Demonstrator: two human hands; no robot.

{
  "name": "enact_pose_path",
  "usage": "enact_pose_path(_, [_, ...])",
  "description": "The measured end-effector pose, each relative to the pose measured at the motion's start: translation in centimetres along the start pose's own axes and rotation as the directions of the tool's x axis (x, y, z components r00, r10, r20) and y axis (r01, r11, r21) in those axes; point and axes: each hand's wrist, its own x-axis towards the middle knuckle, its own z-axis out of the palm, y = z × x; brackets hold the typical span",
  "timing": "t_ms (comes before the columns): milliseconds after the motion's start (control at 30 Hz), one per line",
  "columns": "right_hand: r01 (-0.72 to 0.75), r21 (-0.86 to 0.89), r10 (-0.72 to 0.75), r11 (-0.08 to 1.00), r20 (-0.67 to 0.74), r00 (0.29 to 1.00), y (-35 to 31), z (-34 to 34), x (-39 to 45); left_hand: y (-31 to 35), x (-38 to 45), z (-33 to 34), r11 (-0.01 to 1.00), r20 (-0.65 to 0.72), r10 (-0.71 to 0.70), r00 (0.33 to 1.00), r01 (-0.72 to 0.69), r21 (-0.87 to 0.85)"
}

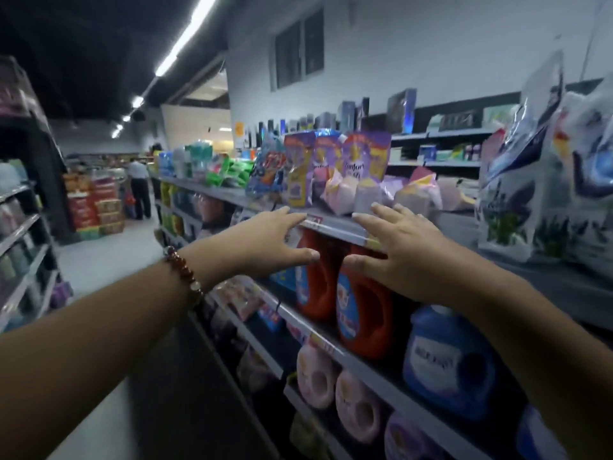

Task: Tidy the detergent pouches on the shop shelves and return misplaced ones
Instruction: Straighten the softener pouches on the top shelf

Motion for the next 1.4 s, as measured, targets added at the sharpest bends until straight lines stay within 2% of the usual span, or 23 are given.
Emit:
enact_pose_path(167, [-0.072,-0.063,0.072,0.995,-0.005,0.997,2.8,0.3,7.4,-1.8,7.7,-0.2,0.995,-0.039,0.1,0.994,-0.1,0.001])
enact_pose_path(400, [-0.105,-0.119,0.112,0.987,0.054,0.992,2.8,4.0,16.4,-7.2,16.9,1.4,0.994,-0.021,0.111,0.994,-0.11,0.019])
enact_pose_path(600, [-0.106,-0.236,0.106,0.966,-0.015,0.994,2.4,5.0,23.3,-12.0,25.1,3.6,0.982,-0.016,0.188,0.982,-0.188,-0.02])
enact_pose_path(700, [-0.154,-0.288,0.152,0.945,-0.029,0.988,2.0,5.4,26.7,-13.9,29.1,4.8,0.963,-0.03,0.263,0.964,-0.264,-0.057])
enact_pose_path(800, [-0.228,-0.303,0.221,0.925,-0.06,0.974,1.3,6.1,30.9,-16.4,32.5,5.3,0.926,-0.077,0.371,0.926,-0.374,-0.042])
enact_pose_path(900, [-0.293,-0.324,0.279,0.9,-0.09,0.956,0.6,7.1,35.2,-18.7,35.6,4.9,0.871,-0.15,0.492,0.858,-0.486,0.08])
enact_pose_path(1000, [-0.356,-0.345,0.348,0.868,-0.088,0.933,0.8,8.3,39.1,-20.6,38.5,5.3,0.808,-0.127,0.59,0.798,-0.579,0.109])
enact_pose_path(1067, [-0.406,-0.342,0.396,0.847,-0.101,0.913,1.2,8.5,40.7,-21.3,39.9,6.6,0.749,-0.109,0.662,0.742,-0.658,0.073])
enact_pose_path(1133, [-0.452,-0.312,0.448,0.836,-0.087,0.89,1.5,8.2,41.8,-21.6,41.0,8.2,0.681,-0.165,0.731,0.662,-0.72,0.13])
enact_pose_path(1233, [-0.504,-0.226,0.512,0.833,-0.028,0.859,1.7,7.7,43.1,-21.6,42.1,9.4,0.661,-0.23,0.747,0.624,-0.736,0.146])
enact_pose_path(1400, [-0.593,-0.218,0.603,0.775,-0.025,0.797,2.8,7.7,46.0,-21.6,42.8,10.0,0.66,-0.361,0.7,0.616,-0.751,-0.002])
